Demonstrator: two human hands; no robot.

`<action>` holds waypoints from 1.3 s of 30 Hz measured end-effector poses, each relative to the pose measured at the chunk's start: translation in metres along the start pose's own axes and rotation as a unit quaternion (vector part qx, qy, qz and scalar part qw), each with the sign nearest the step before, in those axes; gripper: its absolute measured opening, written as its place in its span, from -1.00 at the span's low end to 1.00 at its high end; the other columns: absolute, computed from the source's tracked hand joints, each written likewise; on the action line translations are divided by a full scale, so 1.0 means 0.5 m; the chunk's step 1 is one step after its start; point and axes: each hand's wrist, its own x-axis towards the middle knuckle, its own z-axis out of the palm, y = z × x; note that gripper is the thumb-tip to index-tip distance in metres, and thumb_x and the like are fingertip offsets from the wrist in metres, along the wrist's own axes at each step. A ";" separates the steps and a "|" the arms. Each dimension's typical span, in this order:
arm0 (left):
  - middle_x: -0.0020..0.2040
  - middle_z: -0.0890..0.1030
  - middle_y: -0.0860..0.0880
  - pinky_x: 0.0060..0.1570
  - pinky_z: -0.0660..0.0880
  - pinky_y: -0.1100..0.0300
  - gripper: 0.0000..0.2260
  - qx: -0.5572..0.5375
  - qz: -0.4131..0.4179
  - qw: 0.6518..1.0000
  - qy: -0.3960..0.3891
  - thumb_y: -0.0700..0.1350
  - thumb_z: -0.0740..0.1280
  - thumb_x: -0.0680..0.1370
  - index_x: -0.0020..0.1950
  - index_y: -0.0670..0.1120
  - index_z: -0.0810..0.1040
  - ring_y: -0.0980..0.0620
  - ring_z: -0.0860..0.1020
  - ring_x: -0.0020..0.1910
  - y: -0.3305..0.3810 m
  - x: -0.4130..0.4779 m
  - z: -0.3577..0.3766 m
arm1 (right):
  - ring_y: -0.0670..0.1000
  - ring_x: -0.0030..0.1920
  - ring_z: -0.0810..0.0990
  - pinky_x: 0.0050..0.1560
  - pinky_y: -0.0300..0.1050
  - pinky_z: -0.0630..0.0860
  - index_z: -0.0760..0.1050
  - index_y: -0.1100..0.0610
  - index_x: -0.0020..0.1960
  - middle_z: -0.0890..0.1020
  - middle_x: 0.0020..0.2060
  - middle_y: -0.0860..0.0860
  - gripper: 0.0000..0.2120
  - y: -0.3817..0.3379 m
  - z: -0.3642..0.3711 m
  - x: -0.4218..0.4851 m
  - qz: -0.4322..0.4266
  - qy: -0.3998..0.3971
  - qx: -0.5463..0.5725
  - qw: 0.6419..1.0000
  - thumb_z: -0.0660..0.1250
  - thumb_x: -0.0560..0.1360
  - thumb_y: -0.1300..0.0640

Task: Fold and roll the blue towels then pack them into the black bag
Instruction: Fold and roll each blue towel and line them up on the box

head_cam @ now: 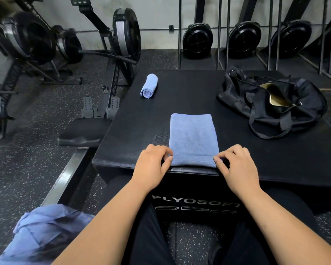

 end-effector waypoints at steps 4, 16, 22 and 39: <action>0.03 0.55 0.15 -0.03 0.46 -0.02 -0.87 0.052 0.082 0.994 0.043 -0.18 0.38 0.63 0.10 0.05 0.64 0.00 0.43 0.00 -0.002 0.008 0.009 | 0.01 -0.03 0.42 -0.15 0.00 0.50 0.69 0.01 -0.01 0.54 0.00 -0.14 -0.92 -0.006 -0.010 0.003 -0.061 0.056 0.030 0.996 0.54 0.51 0.07; 0.13 0.62 0.20 -0.07 0.41 0.08 -0.77 0.105 0.120 0.987 0.030 0.00 0.40 0.53 0.17 0.06 0.69 0.00 0.48 0.05 -0.009 -0.007 0.012 | 0.04 0.04 0.49 -0.05 0.07 0.48 0.72 -0.02 0.08 0.63 0.12 -0.21 -0.82 0.006 -0.009 -0.012 -0.141 0.014 -0.001 0.990 0.43 0.51 0.00; 0.18 0.63 0.23 0.06 0.47 0.03 -0.75 0.074 0.065 0.995 0.000 -0.02 0.46 0.56 0.25 0.10 0.67 0.05 0.50 0.11 -0.015 -0.002 0.008 | 0.00 0.06 0.47 0.00 0.06 0.53 0.68 -0.04 0.25 0.57 0.15 -0.22 -0.70 0.022 -0.006 -0.013 -0.115 -0.034 -0.007 0.993 0.52 0.52 0.02; -0.12 0.59 0.25 0.16 0.46 0.04 -0.97 -0.063 -0.056 0.996 0.015 0.01 0.39 0.64 0.03 0.14 0.62 0.16 0.45 0.03 -0.002 -0.001 -0.003 | -0.10 -0.04 0.48 -0.10 -0.09 0.50 0.69 -0.23 0.02 0.55 -0.16 -0.21 -0.91 -0.003 -0.024 0.000 0.044 -0.018 0.097 0.994 0.48 0.53 -0.17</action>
